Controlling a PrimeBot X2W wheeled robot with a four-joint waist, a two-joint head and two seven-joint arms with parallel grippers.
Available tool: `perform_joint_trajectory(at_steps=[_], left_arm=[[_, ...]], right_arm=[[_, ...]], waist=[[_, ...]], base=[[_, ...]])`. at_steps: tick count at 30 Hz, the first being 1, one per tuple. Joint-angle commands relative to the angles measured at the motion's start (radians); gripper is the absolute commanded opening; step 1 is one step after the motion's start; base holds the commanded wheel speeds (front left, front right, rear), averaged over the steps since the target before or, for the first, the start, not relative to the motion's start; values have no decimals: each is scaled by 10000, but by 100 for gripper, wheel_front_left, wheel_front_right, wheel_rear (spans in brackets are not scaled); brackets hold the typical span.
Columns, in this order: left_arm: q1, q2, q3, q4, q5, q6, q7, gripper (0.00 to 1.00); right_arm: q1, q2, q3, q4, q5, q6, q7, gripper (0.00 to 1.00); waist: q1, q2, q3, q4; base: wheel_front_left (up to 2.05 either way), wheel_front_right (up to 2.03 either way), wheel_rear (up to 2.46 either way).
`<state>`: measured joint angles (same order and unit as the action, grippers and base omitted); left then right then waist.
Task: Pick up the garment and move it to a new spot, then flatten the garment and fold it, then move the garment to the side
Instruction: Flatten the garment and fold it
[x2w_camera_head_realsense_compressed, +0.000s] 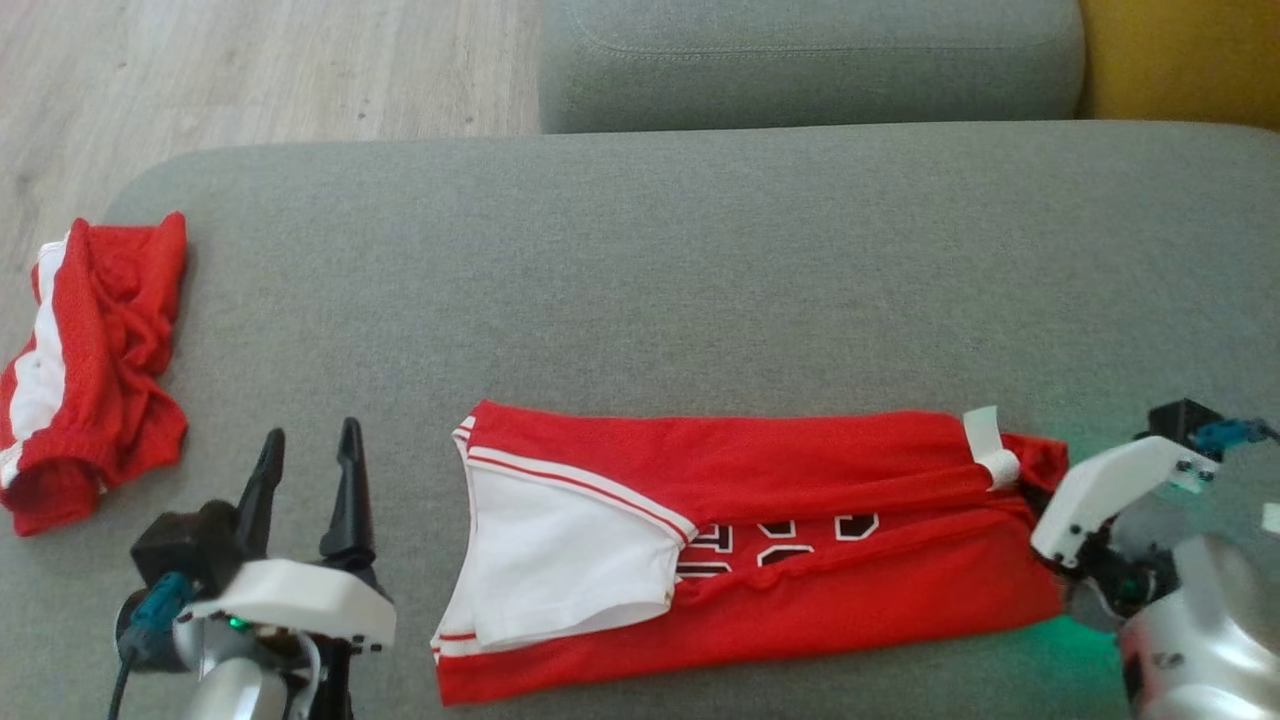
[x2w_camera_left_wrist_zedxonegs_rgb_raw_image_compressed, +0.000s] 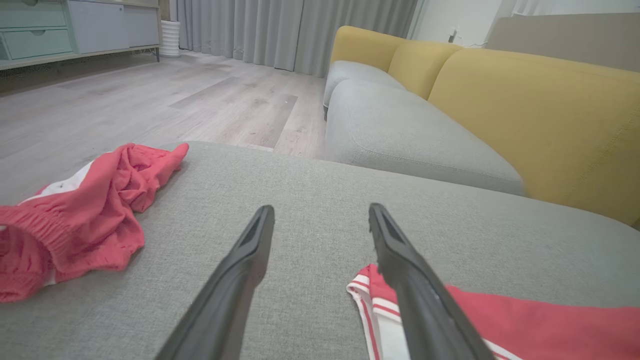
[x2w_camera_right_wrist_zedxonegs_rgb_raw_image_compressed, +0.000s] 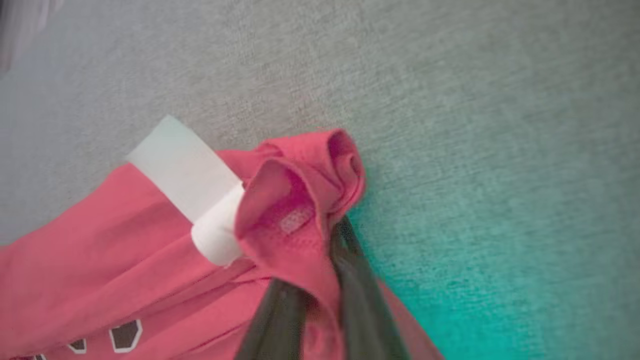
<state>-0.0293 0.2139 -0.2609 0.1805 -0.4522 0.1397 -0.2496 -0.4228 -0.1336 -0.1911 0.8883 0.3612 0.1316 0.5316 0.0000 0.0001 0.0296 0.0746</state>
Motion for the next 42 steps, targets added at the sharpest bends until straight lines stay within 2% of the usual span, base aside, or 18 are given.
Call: perform_joint_trajectory(at_steps=[1, 5, 11, 15, 20, 27, 30, 34, 38, 39, 42], left_arm=[[-552, 54, 470, -247, 96, -38, -122, 100], [-512, -47, 513, -161, 154, -67, -122, 100], [-460, -205, 564, -72, 237, -143, -122, 100], [-391, -280, 616, -18, 280, -168, -122, 100], [-298, -316, 678, 81, 290, -226, -122, 100], [-271, -315, 726, 282, 292, -269, -122, 100], [-295, -280, 732, 341, 305, -275, -121, 100], [-438, -292, 599, 435, 349, -312, -89, 100], [-482, -263, 552, 539, 350, -310, -49, 100], [-482, -263, 552, 539, 350, -310, -49, 100], [-499, -255, 480, 618, 344, -319, -4, 100]], right_arm=[[58, 287, 399, -113, 106, -9, -68, 0], [-27, -10, 528, -739, 455, -9, -380, 0], [-129, -1315, 362, -1575, 442, -9, -425, 0], [-50, -1696, 196, -2192, 482, -9, -143, 0], [382, -1089, 177, -3884, 1562, -9, 644, 0], [1344, 276, 668, -6792, 3486, -9, 2282, 0], [1680, 727, 998, -7426, 4686, -9, 2993, 0], [1958, 825, 1961, -7174, 6393, -9, 2913, 0], [1863, 829, 3185, -6161, 7683, -9, 1921, 0], [1863, 829, 3185, -6161, 7683, -9, 1921, 0], [1427, 831, 4136, -4930, 9013, -9, 788, 0]], waist=[[0, -1, -19, -42], [0, -1, -82, -197], [0, -1, -154, -417], [0, -1, -249, -522], [0, -1, -396, -593], [0, -1, -471, -494], [0, -1, -468, -364], [0, -1, -494, 95], [0, -1, -516, 634], [0, -1, -516, 634], [0, -1, -533, 1237]], base=[[0, 0, 0], [0, 0, 0], [0, 0, 0], [0, 0, 0], [0, 0, 0], [0, 0, 0], [0, 0, 0], [0, 0, 0], [0, 0, 0], [0, 0, 0], [0, 0, 0]])
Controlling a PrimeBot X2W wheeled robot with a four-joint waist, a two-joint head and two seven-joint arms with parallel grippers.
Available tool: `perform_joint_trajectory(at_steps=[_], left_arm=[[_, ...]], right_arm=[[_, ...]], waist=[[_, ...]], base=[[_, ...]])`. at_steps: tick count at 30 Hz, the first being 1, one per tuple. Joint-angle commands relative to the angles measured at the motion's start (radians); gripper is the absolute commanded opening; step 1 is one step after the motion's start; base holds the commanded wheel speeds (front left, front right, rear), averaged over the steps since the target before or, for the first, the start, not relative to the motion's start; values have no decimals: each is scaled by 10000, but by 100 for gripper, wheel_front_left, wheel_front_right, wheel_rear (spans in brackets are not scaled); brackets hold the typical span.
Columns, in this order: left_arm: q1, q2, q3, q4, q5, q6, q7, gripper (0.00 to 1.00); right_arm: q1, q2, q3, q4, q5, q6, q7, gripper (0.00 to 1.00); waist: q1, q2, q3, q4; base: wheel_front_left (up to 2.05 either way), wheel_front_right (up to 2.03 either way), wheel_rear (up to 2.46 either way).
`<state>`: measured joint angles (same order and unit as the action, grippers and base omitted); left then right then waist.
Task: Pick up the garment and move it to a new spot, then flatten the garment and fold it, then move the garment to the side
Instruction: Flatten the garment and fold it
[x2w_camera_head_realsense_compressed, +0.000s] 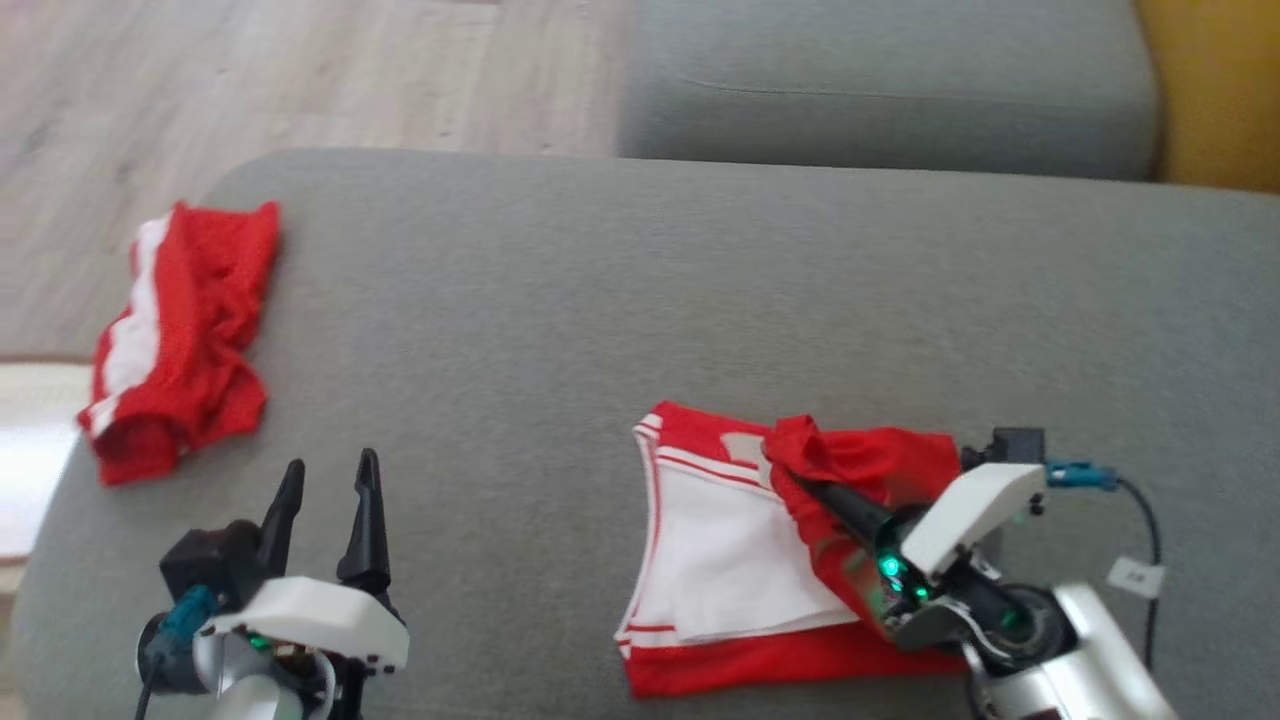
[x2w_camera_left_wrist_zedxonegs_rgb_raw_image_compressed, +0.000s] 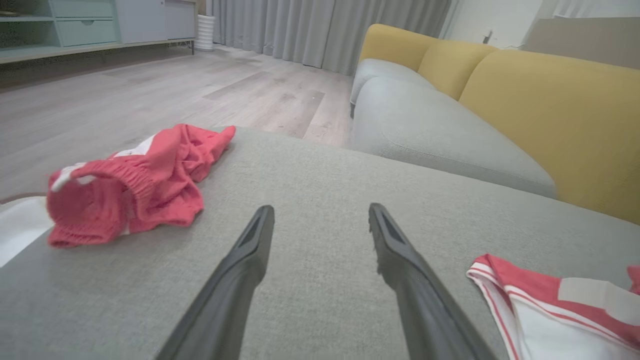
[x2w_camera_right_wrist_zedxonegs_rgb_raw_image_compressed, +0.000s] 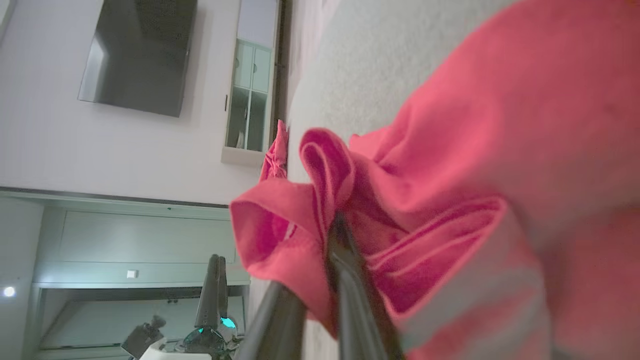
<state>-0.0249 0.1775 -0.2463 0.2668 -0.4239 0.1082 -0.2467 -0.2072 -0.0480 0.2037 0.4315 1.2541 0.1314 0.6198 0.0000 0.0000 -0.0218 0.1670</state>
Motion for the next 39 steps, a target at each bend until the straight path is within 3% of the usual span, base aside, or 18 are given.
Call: perform_joint_trajectory(at_steps=[1, 7, 14, 15, 16, 17, 22, 25, 32, 36, 39], left_arm=[[-553, 119, 327, -224, 53, -14, -28, 100], [-559, 148, 293, -170, 31, 18, -3, 100], [-555, 146, 267, -145, -25, 56, -3, 100], [-561, 145, 267, -146, -31, 67, -4, 100], [-561, 147, 269, -146, -36, 78, -6, 100], [-553, 153, 275, -149, -43, 91, -8, 100], [-510, 191, 329, -133, -105, 146, -16, 100], [-474, 184, 329, -163, -121, 188, -22, 100], [-336, 216, 363, -290, -164, 262, -41, 100], [-327, 184, 397, -448, -143, 262, -79, 100], [-329, 135, 422, -562, -91, 276, -105, 100]], right_arm=[[-871, -24, 391, -71, 350, -7, -378, 0], [-1756, -23, 1455, 1335, 1611, -7, -1528, 0], [-2474, -23, 2528, 2840, 2364, -7, -2137, 0], [-2547, -23, 2670, 3001, 2456, -7, -2198, 41], [-2605, -23, 2819, 3115, 2560, -7, -2231, 88], [-2657, -23, 2967, 3183, 2653, -7, -2245, 100], [-2874, -23, 3245, 2999, 2833, -7, -2570, 100], [-2838, -193, 3109, 2276, 2764, -7, -2822, 100], [-2130, -1791, 2129, -136, 2239, -7, -4075, 100], [-1618, -2969, 1714, -956, 805, -7, -5344, 100], [-1286, -3701, 1672, -1055, -1307, -7, -6657, 100]], waist=[[0, 0, -18, 453], [0, 0, 45, 1057], [0, 0, 161, 1276], [0, 0, 169, 1275], [0, 0, 168, 1267], [0, 0, 165, 1248], [0, 0, 103, 1009], [0, 0, 30, 824], [0, 0, -112, 361], [0, 0, -114, 138], [0, 0, -69, 17]], base=[[0, 0, 0], [0, 0, 0], [0, 0, 0], [0, 0, 0], [0, 0, 0], [0, 0, 0], [0, 0, 0], [0, 0, 0], [0, 0, 0], [0, 0, 0], [0, 0, 0]])
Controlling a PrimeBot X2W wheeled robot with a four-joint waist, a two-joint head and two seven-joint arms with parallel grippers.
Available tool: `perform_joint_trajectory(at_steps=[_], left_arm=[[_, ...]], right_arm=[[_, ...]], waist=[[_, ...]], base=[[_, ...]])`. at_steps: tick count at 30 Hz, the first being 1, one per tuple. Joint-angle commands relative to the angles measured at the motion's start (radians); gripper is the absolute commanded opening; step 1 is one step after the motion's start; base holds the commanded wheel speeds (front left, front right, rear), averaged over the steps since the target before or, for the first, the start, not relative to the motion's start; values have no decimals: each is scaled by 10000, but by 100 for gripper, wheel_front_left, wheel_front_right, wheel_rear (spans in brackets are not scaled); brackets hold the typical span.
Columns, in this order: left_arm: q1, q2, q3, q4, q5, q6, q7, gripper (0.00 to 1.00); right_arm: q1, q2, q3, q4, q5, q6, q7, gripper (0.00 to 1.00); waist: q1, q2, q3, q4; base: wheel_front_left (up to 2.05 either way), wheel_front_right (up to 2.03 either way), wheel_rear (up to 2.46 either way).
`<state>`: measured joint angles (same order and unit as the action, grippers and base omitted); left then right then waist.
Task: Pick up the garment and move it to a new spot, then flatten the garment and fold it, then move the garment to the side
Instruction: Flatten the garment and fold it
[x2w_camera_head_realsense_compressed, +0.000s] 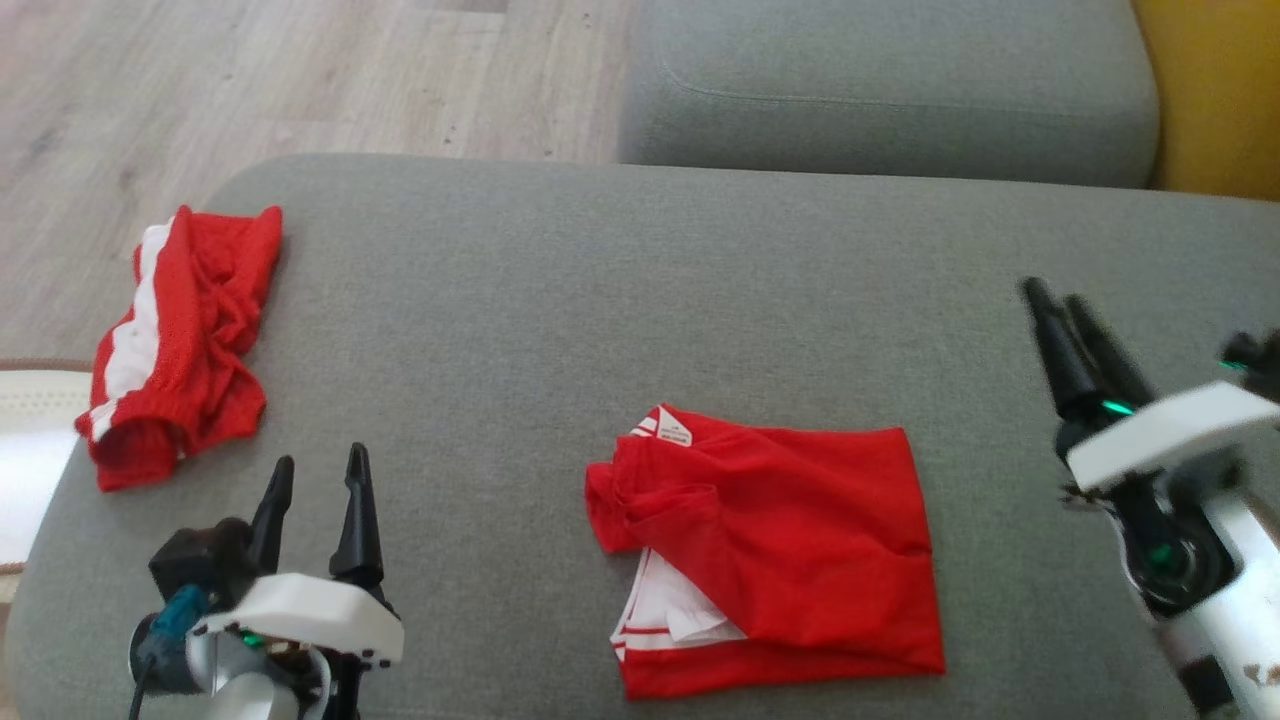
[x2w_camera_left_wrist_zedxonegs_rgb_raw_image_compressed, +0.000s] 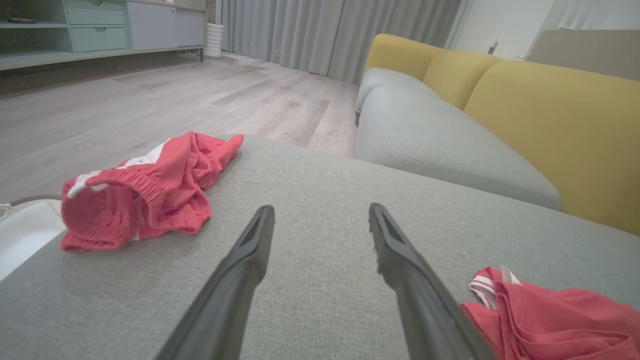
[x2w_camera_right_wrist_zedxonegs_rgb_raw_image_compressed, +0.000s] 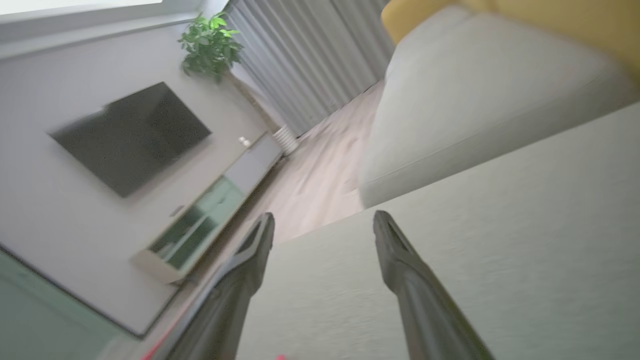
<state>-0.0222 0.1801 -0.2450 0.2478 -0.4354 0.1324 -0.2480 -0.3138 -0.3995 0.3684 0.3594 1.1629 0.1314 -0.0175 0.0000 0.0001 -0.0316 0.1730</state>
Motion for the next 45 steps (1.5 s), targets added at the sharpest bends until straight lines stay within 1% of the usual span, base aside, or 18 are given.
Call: perform_joint_trajectory(at_steps=[1, 2, 3, 5, 6, 7, 8, 9, 17, 19, 25, 27, 30, 33, 36, 40, 44, 45], left_arm=[[-358, 96, 416, -400, 40, 25, -99, 100], [-358, 96, 416, -400, 40, 25, -99, 100], [-362, 82, 424, -420, 56, 20, -105, 100], [-361, 60, 443, -444, 80, 7, -113, 100], [-365, 50, 447, -449, 92, -4, -116, 100], [-370, 40, 445, -448, 104, -18, -119, 100], [-379, 30, 439, -439, 115, -35, -121, 100], [-387, 20, 432, -422, 126, -52, -123, 100], [-503, -60, 395, -214, 168, -176, -131, 100], [-537, -88, 415, -123, 168, -196, -133, 100], [-599, -108, 460, 24, 180, -256, -135, 100], [-616, -124, 466, 34, 199, -252, -135, 100], [-629, -142, 484, 45, 218, -244, -136, 100], [-600, -163, 531, 32, 230, -218, -136, 100], [-554, -168, 581, -6, 250, -216, -136, 100], [-502, -163, 647, -109, 297, -231, -137, 100], [-469, -168, 755, -300, 371, -223, -137, 100], [-469, -168, 755, -300, 371, -223, -137, 100]], right_arm=[[-142, -328, -15, -206, -1210, -7, -716, 100], [-142, -328, -15, -206, -1210, -7, -716, 100], [-72, -332, -131, -22, -1925, -7, -1099, 100], [28, -3, -466, 230, -2921, -7, -1661, 100], [75, 212, -565, 293, -3318, -7, -1772, 81], [125, 473, -654, 337, -3562, -7, -1800, 38], [180, 729, -689, 342, -3724, -7, -1751, 7], [245, 946, -640, 329, -3844, -7, -1589, 0], [530, 1777, 718, 694, -5055, -7, 475, 0], [593, 2157, 1393, 1057, -5011, -7, 1153, 0], [393, 2909, 2371, 1925, -4670, -7, 1781, 0], [316, 3101, 2953, 1911, -4441, -7, 1911, 0], [290, 3257, 3985, 1289, -3545, -7, 2066, 0], [147, 2999, 4507, 616, -2882, -7, 1586, 0], [-20, 2475, 4518, 148, -2439, -7, 894, 0], [-264, 1634, 4079, -413, -2295, -7, -145, 0], [-447, 797, 3235, -812, -2561, -7, -1053, 0], [-447, 797, 3235, -812, -2561, -7, -1053, 0]], waist=[[0, -1, 41, -76], [0, -1, 41, -76], [0, -1, 49, -99], [0, -1, 65, -137], [0, -1, 73, -146], [0, -1, 79, -147], [0, -1, 85, -140], [0, -1, 90, -127], [0, -1, 156, 284], [0, -1, 175, 530], [0, -1, 215, 902], [0, -1, 219, 961], [0, -1, 226, 979], [0, -1, 199, 877], [0, -1, 151, 660], [0, -1, 111, 281], [0, -1, 102, -193], [0, -1, 102, -193]], base=[[0, 0, 0], [0, 0, 0], [0, 0, 0], [0, 0, 0], [0, 0, 0], [0, 0, 0], [0, 0, 0], [0, 0, 0], [0, 0, 0], [0, 0, 0], [0, 0, 0], [0, 0, 0], [0, 0, 0], [0, 0, 0], [0, 0, 0], [0, 0, 0], [0, 0, 0], [0, 0, 0]])
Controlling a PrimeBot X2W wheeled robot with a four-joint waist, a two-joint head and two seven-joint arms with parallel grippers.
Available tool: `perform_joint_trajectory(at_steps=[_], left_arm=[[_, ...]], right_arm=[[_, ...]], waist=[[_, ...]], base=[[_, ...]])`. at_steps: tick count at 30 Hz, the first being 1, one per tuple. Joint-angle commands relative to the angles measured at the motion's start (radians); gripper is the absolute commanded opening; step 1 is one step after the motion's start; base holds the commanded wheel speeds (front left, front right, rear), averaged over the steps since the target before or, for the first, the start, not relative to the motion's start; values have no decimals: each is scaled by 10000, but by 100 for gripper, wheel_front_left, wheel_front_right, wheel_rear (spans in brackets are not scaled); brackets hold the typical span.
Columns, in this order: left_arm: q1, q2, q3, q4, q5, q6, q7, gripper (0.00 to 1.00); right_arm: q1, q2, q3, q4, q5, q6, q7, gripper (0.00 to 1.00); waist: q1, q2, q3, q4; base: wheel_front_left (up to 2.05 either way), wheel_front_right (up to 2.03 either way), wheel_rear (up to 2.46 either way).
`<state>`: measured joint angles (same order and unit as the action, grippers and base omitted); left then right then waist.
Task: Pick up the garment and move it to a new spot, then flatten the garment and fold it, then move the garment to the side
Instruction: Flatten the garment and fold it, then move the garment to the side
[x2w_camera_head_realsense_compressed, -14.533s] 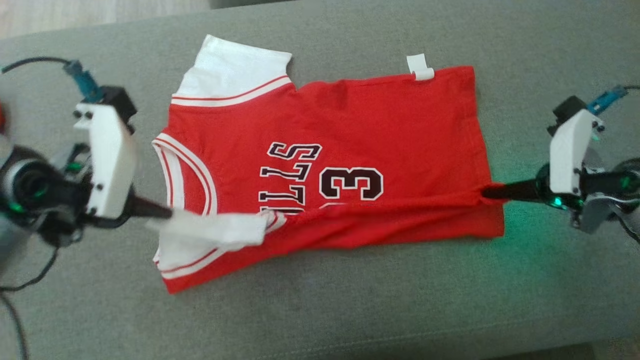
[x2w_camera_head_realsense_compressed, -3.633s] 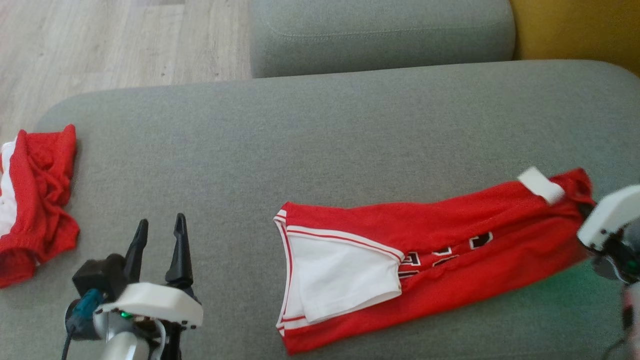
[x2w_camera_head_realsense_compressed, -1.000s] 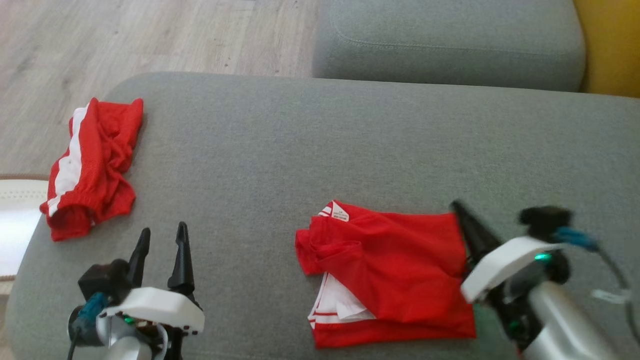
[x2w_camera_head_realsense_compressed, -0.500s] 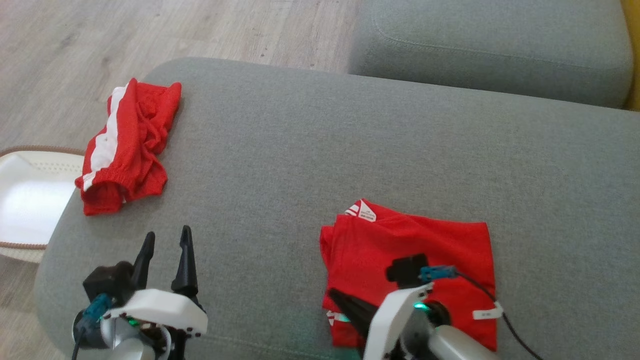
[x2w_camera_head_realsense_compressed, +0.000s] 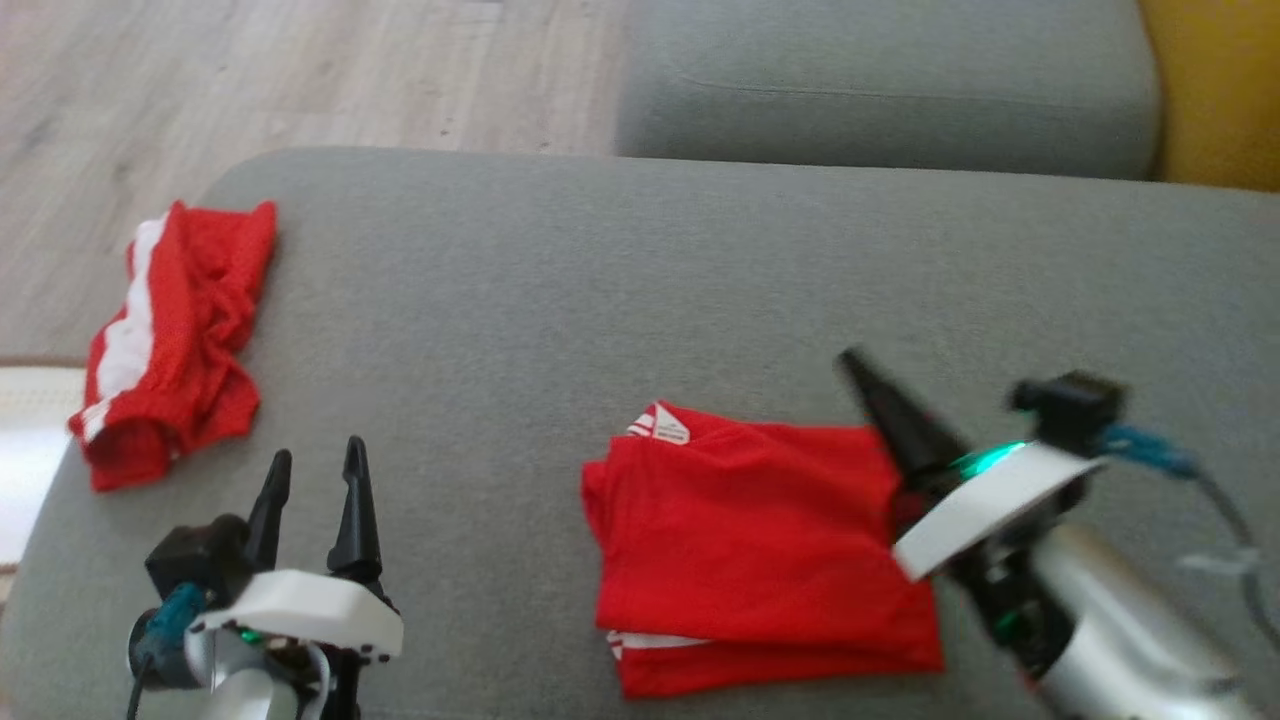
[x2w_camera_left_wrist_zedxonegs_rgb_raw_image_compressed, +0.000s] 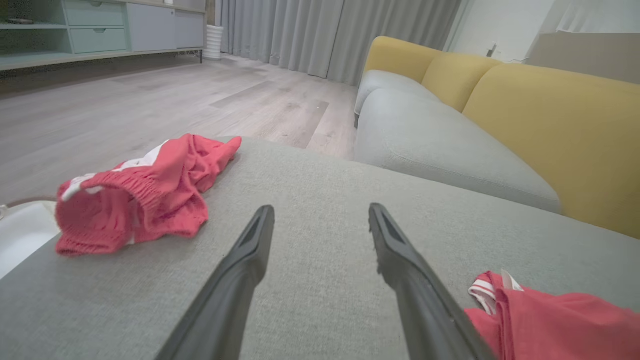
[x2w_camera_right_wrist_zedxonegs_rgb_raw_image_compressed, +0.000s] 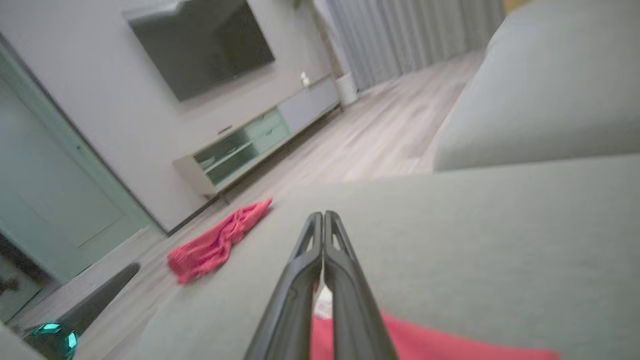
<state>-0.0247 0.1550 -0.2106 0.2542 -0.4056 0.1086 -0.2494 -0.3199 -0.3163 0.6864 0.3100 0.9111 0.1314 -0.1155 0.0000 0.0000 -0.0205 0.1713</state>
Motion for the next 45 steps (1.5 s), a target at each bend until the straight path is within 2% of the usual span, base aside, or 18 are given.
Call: perform_joint_trajectory(at_steps=[1, 2, 3, 4, 5, 8, 12, 18, 23, 27, 33, 38, 42, 45], left_arm=[[-436, 79, 445, -405, 90, 12, -123, 100], [-424, 76, 484, -453, 117, 28, -123, 100], [-411, 65, 520, -498, 135, 40, -123, 100], [-397, 53, 549, -532, 145, 43, -123, 100], [-391, 43, 572, -560, 158, 42, -123, 100], [-401, 14, 655, -650, 222, -7, -124, 100], [-399, 13, 731, -707, 347, -50, -124, 100], [-388, -12, 698, -739, 650, -202, -124, 100], [-350, -103, 745, -758, 847, -371, -124, 100], [-295, -215, 871, -765, 990, -457, -124, 100], [-279, -331, 1034, -725, 1208, -595, -124, 100], [-312, -403, 1168, -868, 1485, -619, -124, 100], [-358, -497, 1305, -1112, 1706, -628, -124, 100], [-374, -560, 1344, -1223, 1803, -667, -124, 100]], right_arm=[[-408, -214, -210, -373, -156, -7, -243, 2], [-406, -358, -479, -407, -240, -7, -347, 45], [-399, -488, -717, -435, -317, -7, -385, 74], [-404, -630, -956, -457, -459, -7, -439, 94], [-394, -757, -1217, -442, -605, -7, -484, 100], [-223, -1044, -2230, -438, -1240, -7, -698, 100], [219, -1047, -3229, -251, -2189, -7, -820, 100], [1168, -431, -4516, -335, -4026, -7, -1050, 100], [1876, 182, -5113, -644, -5114, -7, -1174, 100], [2094, 457, -5210, -853, -5516, -7, -1032, 100], [2154, 493, -5004, -997, -5689, -7, -491, 100], [1873, 610, -4558, -655, -5418, -7, 563, 100], [1292, 847, -4006, 214, -5000, -7, 1984, 100], [979, 995, -3746, 727, -4669, -7, 2481, 100]], waist=[[0, 0, -8, -300], [0, 0, -7, -434], [0, 0, -5, -560], [0, 0, 0, -685], [0, 0, 9, -808], [0, 0, 18, -1229], [0, 0, -36, -1553], [0, 0, -67, -1812], [0, 0, -30, -1908], [0, 0, -9, -1956], [0, 0, -29, -1873], [0, 0, 2, -1695], [0, 0, 58, -1462], [0, 0, 76, -1307]], base=[[0, 0, 0], [0, 0, 0], [0, 0, 0], [0, 0, 0], [0, 0, 0], [0, 0, 0], [0, 0, 0], [0, 0, 0], [0, 0, 0], [0, 0, 0], [0, 0, 0], [0, 0, 0], [0, 0, 0], [0, 0, 0]])
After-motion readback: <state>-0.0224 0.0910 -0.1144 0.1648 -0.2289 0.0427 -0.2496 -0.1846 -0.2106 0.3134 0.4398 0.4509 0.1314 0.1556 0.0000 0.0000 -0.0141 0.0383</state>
